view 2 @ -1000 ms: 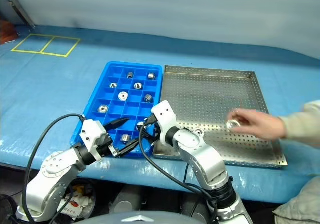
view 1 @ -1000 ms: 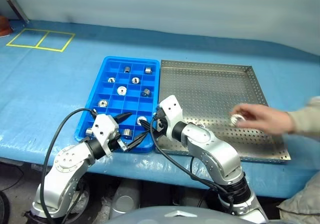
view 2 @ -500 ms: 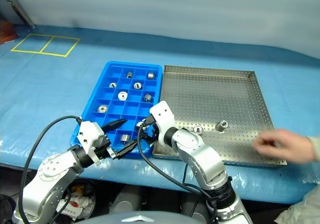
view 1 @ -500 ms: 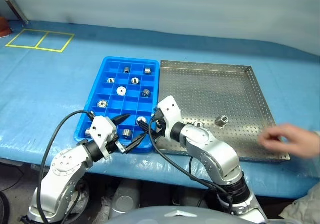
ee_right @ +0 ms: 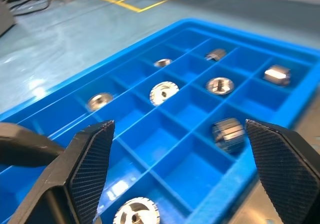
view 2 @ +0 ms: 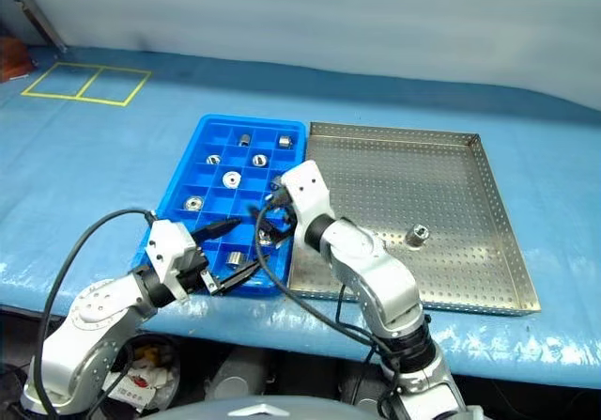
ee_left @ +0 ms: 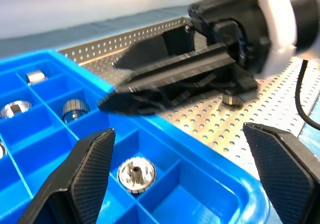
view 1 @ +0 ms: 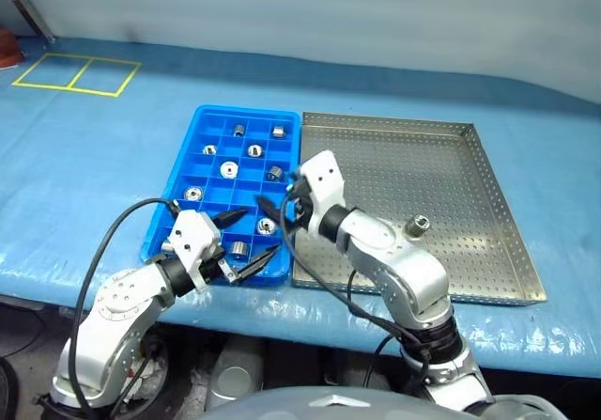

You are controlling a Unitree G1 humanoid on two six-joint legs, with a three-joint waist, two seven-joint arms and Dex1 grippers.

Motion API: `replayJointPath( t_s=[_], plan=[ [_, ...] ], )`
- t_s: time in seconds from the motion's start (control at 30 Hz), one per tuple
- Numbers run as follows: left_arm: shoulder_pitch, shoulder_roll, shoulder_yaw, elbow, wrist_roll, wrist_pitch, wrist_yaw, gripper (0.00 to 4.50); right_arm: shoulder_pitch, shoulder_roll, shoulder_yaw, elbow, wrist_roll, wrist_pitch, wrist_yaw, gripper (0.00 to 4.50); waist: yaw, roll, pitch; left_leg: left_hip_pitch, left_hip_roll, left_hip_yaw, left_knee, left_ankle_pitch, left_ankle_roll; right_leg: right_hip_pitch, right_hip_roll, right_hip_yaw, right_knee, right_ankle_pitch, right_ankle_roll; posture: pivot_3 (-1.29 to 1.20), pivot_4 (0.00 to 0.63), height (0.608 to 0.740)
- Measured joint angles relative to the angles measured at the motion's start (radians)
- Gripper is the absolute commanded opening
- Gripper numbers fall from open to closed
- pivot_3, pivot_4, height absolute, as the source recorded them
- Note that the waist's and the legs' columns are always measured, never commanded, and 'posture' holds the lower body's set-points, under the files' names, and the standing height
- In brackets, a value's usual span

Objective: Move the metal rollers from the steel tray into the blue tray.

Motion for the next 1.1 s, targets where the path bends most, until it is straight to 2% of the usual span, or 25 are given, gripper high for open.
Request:
replayJointPath(
  t_s=[0.1,0.37,0.53,0.63,0.83,1.1],
  plan=[
    [-0.054,0.006,-0.009,0.03,0.0,-0.001,-0.016,4.5,0.01,-0.029,-0.06,-0.019,-0.01,0.005,-0.028,4.41,-0.014,0.0,0.0,0.0,0.0,0.001,0.0,0.0,0.0,0.0,0.0,0.001,0.0,0.0,0.0,0.17,0.15,0.74],
    [-0.303,-0.041,-0.137,0.2,0.069,-0.005,-0.032,4.5,0.116,-0.091,-0.205,-0.216,-0.022,0.101,-0.102,4.41,-0.068,0.0,0.0,0.001,-0.006,0.001,0.0,0.0,0.0,0.001,0.002,0.004,0.001,0.001,0.001,0.06,0.15,0.74],
    [-0.495,-0.162,-0.272,0.403,0.193,-0.012,-0.004,4.5,0.223,-0.103,-0.268,-0.297,-0.037,0.157,-0.151,4.41,-0.096,0.0,0.0,0.001,-0.008,0.001,0.002,0.001,0.001,0.002,0.002,0.006,0.001,0.002,0.003,0.0,0.15,0.74],
    [-0.602,-0.242,-0.326,0.522,0.202,0.047,-0.023,4.5,0.248,-0.071,-0.292,-0.316,-0.058,0.166,-0.196,4.41,-0.119,0.0,0.0,0.001,-0.008,0.001,0.003,0.001,0.002,0.001,0.002,0.008,0.002,0.003,0.006,-0.05,0.15,0.74],
    [-0.672,-0.33,-0.426,0.674,0.244,0.071,-0.06,4.5,0.325,-0.027,-0.335,-0.382,-0.09,0.165,-0.26,4.41,-0.155,0.0,0.0,0.001,-0.008,0.001,0.004,0.001,0.003,0.001,0.002,0.01,0.002,0.004,0.008,-0.1,0.15,0.74],
    [-0.673,-0.346,-0.476,0.779,0.32,0.01,-0.085,4.5,0.566,-0.039,-0.293,-0.518,-0.101,0.171,-0.251,4.41,-0.182,0.001,0.0,0.002,-0.007,0.001,0.006,0.001,0.004,0.001,0.002,0.011,0.003,0.004,0.007,-0.16,0.15,0.74]
  ],
)
